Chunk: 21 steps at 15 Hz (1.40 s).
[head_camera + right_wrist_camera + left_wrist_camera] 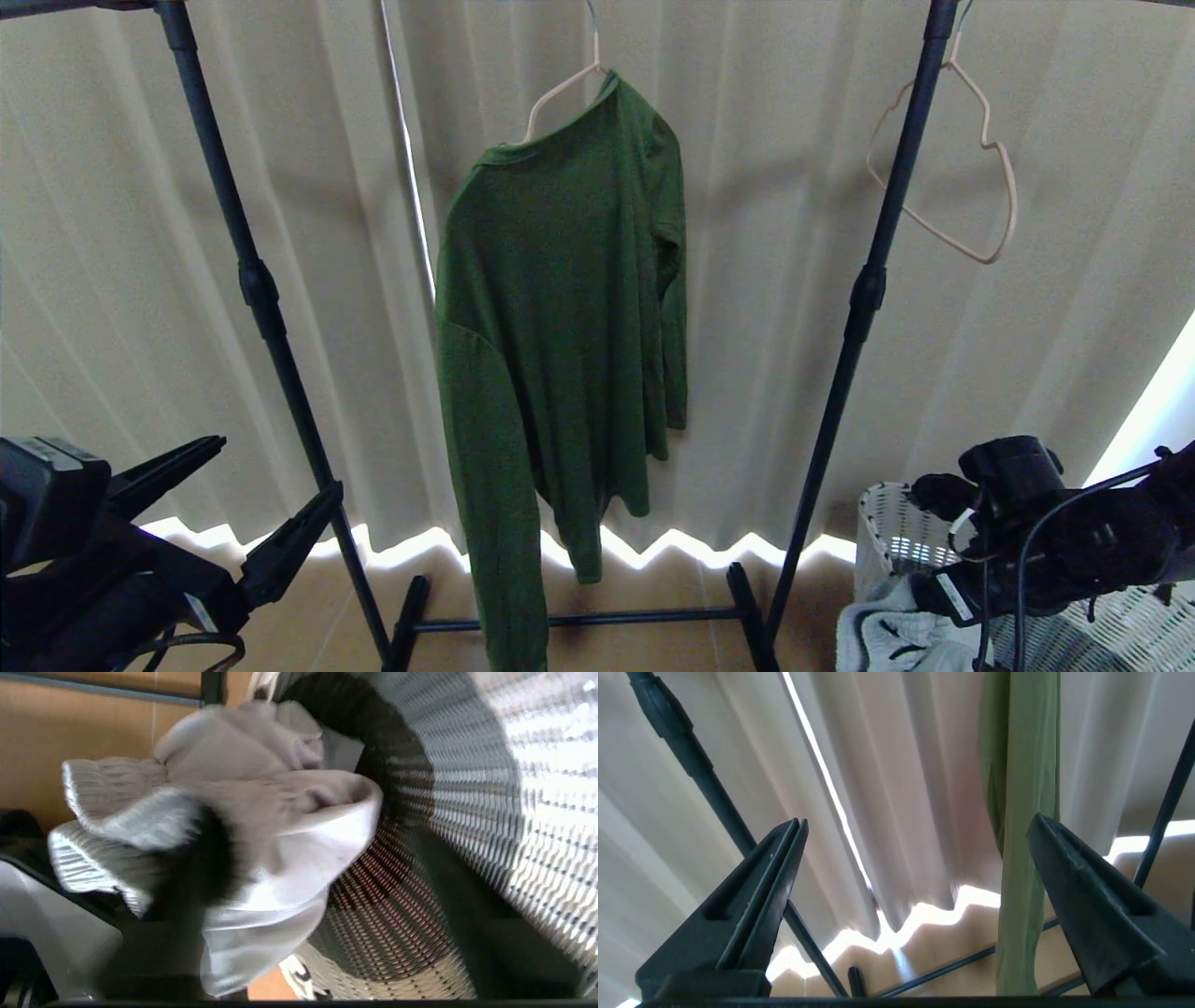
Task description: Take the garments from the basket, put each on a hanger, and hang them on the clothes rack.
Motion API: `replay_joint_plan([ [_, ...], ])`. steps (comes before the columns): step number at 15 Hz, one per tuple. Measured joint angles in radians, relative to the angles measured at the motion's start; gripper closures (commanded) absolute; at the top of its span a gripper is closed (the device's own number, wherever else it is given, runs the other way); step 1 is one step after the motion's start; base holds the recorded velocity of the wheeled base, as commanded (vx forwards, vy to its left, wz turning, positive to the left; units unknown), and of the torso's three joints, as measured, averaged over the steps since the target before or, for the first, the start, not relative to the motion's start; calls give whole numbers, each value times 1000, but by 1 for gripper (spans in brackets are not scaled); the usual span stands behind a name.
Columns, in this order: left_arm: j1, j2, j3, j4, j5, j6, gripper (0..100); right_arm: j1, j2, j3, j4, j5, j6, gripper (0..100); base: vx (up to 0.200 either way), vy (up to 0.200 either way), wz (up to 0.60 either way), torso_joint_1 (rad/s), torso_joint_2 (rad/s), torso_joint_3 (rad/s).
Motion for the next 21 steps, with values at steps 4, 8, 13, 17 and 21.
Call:
replay_joint_plan([
  [4,0,0,0,0,0,0,0,1,45,-10,-4,9,2,100,0,0,0,0,0,0],
  [8,0,1,0,0,0,0,0,3,-13,-3,3,11,4,100,0,0,0,0,0,0],
  [13,1,4,0,1,1,-1,0,17,-307,15,6,11,0,100,-40,0,0,1,0,0],
  [17,3,4,1,2,3,1,0,80,-511,18,-2,10,-10,100,-200,0,0,5,2,0],
  [21,3,2,5,1,2,0,0,98,-574,17,-2,10,-34,100,-200,0,0,2,1,2],
])
